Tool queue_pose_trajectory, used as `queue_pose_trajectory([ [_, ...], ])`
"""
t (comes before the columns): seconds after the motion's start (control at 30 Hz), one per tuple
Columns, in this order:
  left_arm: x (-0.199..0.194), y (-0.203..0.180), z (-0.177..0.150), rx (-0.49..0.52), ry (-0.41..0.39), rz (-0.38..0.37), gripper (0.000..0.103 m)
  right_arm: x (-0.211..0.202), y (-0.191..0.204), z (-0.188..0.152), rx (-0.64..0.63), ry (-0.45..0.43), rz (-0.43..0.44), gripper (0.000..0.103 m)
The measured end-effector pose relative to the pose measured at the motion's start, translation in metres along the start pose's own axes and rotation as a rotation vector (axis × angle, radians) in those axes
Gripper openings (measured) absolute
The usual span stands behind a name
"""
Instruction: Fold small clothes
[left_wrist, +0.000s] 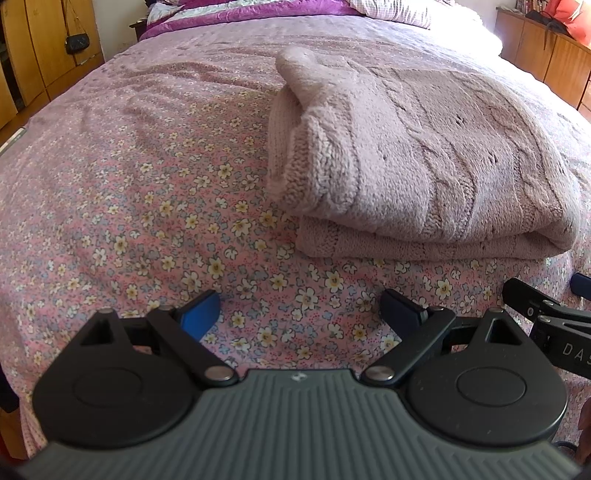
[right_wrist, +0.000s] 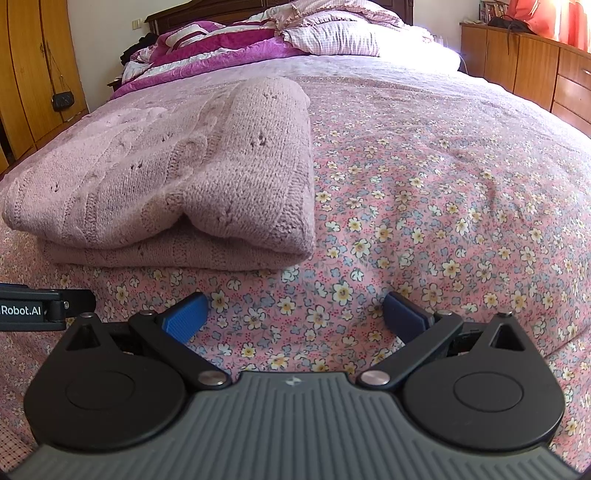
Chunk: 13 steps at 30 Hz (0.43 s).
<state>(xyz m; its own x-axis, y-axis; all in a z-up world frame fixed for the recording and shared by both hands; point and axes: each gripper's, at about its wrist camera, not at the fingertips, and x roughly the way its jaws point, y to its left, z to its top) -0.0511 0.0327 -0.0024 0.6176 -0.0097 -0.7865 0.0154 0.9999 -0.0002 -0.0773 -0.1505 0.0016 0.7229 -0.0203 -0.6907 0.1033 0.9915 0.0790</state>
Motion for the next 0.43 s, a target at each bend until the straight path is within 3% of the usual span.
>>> queue_pose_trajectory([
  [0.43, -0.0001, -0.0001, -0.0002, 0.010, 0.001, -0.002, 0.096, 0.0005, -0.0003, -0.0003, -0.004, -0.002, 0.002, 0.103],
])
